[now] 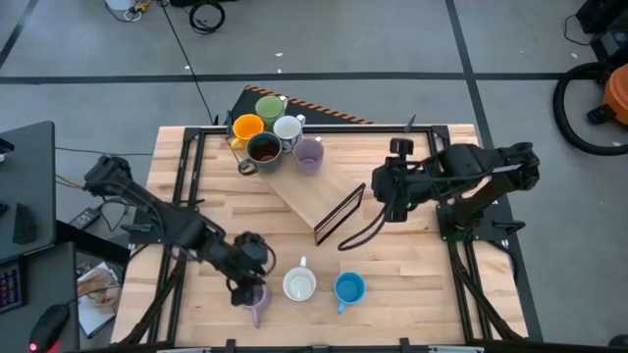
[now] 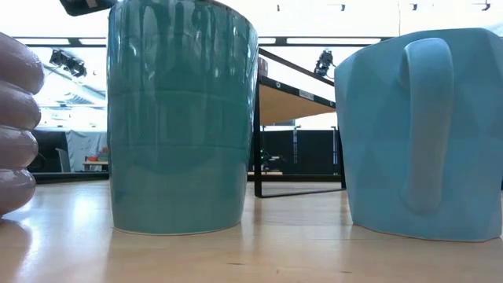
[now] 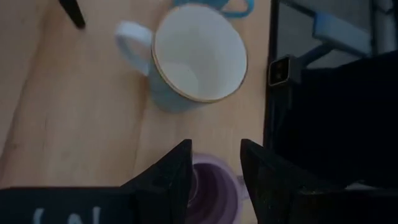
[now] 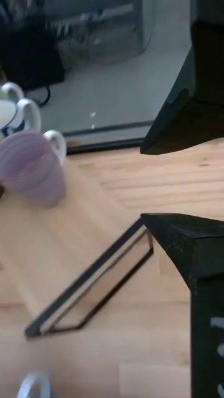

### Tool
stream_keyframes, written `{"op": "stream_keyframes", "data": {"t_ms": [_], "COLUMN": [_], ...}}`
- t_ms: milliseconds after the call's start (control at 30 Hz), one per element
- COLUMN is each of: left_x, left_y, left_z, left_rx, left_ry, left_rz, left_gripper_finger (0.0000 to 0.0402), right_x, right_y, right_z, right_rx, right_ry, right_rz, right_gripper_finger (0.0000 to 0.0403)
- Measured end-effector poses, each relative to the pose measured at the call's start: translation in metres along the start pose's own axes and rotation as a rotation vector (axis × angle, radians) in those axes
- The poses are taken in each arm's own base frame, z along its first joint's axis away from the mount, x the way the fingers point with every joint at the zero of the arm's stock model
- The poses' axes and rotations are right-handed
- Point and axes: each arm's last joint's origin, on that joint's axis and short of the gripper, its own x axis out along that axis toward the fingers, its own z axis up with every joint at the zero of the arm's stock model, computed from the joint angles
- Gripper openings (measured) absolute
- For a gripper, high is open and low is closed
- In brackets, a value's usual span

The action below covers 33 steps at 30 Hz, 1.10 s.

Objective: Place coffee mugs
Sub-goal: Put the purple mug on the shelf

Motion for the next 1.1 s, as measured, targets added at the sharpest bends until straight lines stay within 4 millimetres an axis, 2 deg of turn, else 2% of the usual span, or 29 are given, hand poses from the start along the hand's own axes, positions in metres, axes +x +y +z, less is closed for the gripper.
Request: {"op": "stream_keyframes", "data": {"t_ms": [133,267,467,600,800,1033,1100], "left_x": [0.016,0.026,0.025,0.027,0.053,0.076,0.076], "left_y": [-0.010,-0.016,-0.029,-0.038,-0.040,-0.048,-0.050], "left_z": [0.002,0.004,0.014,0.018,0.014,-0.001,-0.004], "left_rx": [0.006,-0.078,-0.211,-0.358,-0.671,-0.820,-0.830], "left_ry": [0.067,0.107,0.187,0.214,0.207,0.329,0.341], "left_rz": [-0.002,-0.006,0.069,0.122,0.228,0.252,0.259], "left_gripper_finger": [0.0142,0.0141,0.0141,0.0141,0.0141,0.0141,0.0141], "right_x": [0.011,0.023,0.042,0.050,0.056,0.059,0.060], "right_y": [0.008,0.016,0.023,0.025,0.027,0.029,0.027], "right_z": [-0.015,-0.029,-0.052,-0.062,-0.070,-0.068,-0.064], "right_rx": [0.028,0.069,0.083,0.079,0.109,0.052,0.042], "right_ry": [-0.009,-0.025,-0.039,-0.060,-0.102,-0.126,-0.138], "right_rz": [-0.067,-0.122,-0.282,-0.379,-0.425,-0.465,-0.471], "right_gripper_finger": [0.0169,0.0169,0.0169,0.0169,0.0169,0.0169,0.0169]}}
